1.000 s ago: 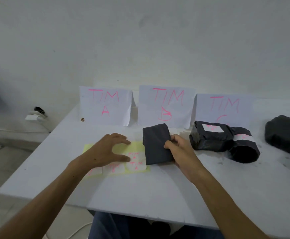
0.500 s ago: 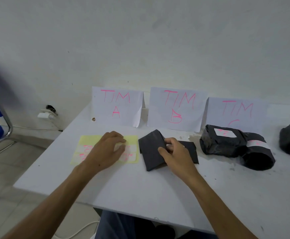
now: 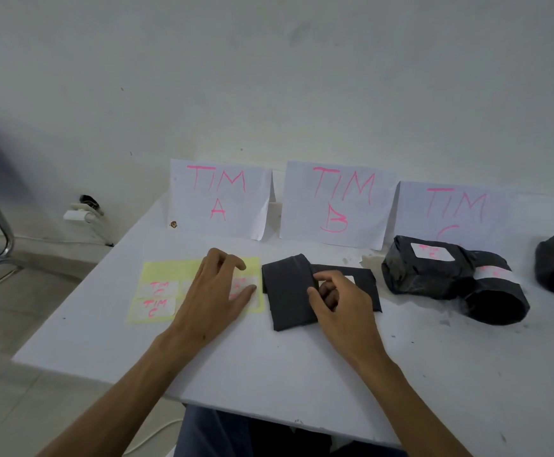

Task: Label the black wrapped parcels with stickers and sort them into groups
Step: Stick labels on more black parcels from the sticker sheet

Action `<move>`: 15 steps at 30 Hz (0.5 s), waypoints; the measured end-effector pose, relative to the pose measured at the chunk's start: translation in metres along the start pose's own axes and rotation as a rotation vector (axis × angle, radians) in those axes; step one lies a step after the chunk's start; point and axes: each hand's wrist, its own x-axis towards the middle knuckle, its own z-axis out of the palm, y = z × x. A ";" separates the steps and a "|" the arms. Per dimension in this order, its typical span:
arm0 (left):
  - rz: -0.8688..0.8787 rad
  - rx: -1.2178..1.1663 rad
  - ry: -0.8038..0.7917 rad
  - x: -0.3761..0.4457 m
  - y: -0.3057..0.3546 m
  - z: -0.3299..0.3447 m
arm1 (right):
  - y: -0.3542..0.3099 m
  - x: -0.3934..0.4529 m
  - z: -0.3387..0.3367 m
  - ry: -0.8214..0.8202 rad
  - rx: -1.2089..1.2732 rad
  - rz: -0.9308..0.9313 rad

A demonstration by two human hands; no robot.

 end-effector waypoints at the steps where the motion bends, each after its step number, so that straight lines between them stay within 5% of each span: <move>1: -0.009 -0.019 0.001 0.000 0.001 -0.002 | 0.001 -0.001 0.000 -0.005 0.017 0.007; 8: -0.015 -0.113 0.083 0.000 0.009 -0.011 | 0.005 -0.004 0.003 -0.045 -0.028 -0.043; 15: -0.434 -0.660 0.209 0.007 -0.011 -0.026 | 0.004 -0.006 0.002 -0.047 -0.044 -0.057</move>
